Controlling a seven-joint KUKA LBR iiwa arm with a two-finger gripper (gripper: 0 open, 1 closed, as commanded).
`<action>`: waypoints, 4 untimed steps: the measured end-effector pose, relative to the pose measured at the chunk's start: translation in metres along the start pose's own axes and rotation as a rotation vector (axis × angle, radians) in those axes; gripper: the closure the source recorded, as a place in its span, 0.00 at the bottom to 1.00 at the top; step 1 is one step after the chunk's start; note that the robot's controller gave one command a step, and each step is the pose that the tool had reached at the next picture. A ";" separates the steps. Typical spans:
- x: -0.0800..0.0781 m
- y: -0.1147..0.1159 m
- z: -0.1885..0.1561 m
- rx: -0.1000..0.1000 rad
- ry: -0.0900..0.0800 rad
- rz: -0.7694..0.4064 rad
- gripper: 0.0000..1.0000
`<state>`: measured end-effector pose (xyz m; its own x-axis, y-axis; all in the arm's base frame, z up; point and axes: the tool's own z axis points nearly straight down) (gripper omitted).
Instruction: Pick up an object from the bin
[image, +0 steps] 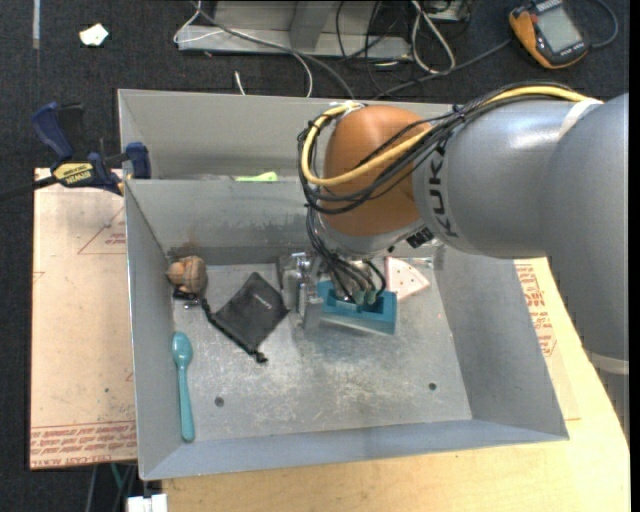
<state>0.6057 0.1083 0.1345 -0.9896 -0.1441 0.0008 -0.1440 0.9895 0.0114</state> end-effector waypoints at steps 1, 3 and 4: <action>-0.008 0.002 0.006 0.000 -0.009 -0.257 1.00; -0.007 -0.002 -0.017 -0.001 -0.008 -0.148 1.00; -0.008 -0.007 -0.019 -0.001 -0.011 -0.269 1.00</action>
Offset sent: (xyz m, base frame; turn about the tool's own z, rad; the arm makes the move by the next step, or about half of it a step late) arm 0.0032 -0.0046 0.0381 0.0040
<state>0.6144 0.1027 0.1535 -0.9157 -0.4016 -0.0130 -0.4017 0.9157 0.0105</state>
